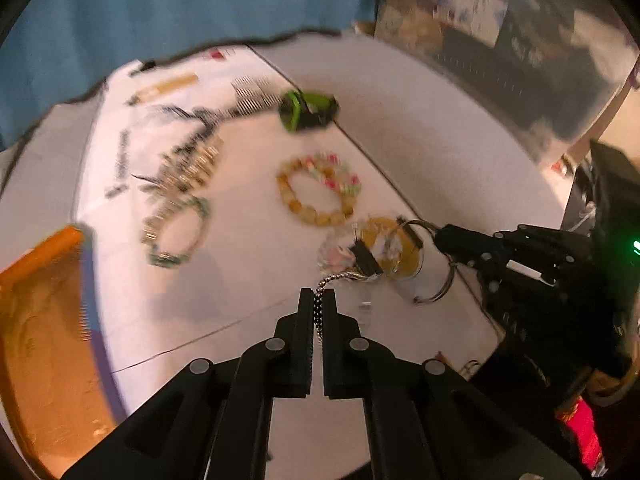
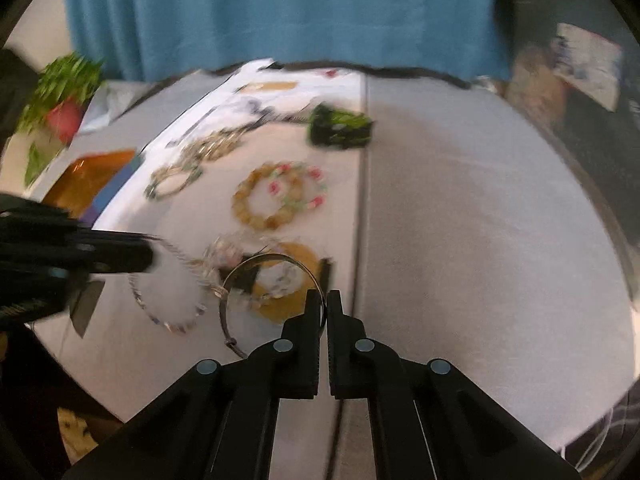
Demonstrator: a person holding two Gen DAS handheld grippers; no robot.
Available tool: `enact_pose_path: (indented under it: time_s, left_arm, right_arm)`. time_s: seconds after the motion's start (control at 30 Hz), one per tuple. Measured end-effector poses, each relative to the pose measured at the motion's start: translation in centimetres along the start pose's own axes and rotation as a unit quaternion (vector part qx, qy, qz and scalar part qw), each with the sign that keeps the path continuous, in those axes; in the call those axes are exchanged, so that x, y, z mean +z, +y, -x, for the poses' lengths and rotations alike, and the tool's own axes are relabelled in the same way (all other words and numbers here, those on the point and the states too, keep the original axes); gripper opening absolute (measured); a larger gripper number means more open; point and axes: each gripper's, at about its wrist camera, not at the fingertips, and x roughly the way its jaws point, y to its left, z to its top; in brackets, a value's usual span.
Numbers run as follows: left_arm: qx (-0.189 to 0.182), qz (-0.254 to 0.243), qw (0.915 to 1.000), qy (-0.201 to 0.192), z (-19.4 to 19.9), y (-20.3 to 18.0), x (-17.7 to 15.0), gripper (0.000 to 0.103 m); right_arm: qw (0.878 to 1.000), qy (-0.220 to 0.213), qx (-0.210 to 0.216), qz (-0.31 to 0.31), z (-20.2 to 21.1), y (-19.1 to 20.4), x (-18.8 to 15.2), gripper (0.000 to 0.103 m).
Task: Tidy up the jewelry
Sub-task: 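Grasp a chain bracelet with the left tool while the right tool grasps a silver bangle, then lift both held pieces and carry them toward the orange tray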
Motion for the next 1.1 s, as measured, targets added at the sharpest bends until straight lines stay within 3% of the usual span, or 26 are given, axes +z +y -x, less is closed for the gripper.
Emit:
enact_pose_path:
  time_s: [0.2,0.33,0.77,0.97,1.1]
  left_arm:
    - [0.017,0.02,0.9981,-0.056,6.2,1.8,-0.2,0.001]
    - [0.027,0.041,0.9953,-0.083,10.7,3.1,-2.2,0.001]
    - [0.088,0.104,0.9828,-0.125,22.3,5.8,-16.0,0.001]
    - [0.089,0.141,0.9766,-0.136,25.3,6.1,-21.5,0.001]
    - [0.089,0.153,0.9735,-0.144,26.7,6.2,-23.4,0.001]
  right_arm:
    - [0.998,-0.046,-0.03,-0.025,4.4,-1.1,1.7,0.003]
    - [0.997,-0.06,-0.025,-0.043,7.6,-0.8,1.9,0.003]
    - [0.999,-0.046,0.019,0.005,17.1,10.2,-6.4,0.003]
    - [0.997,-0.034,0.057,0.046,19.7,15.5,-9.3,0.003]
    - [0.994,-0.032,0.079,0.07,20.9,18.1,-10.5,0.003]
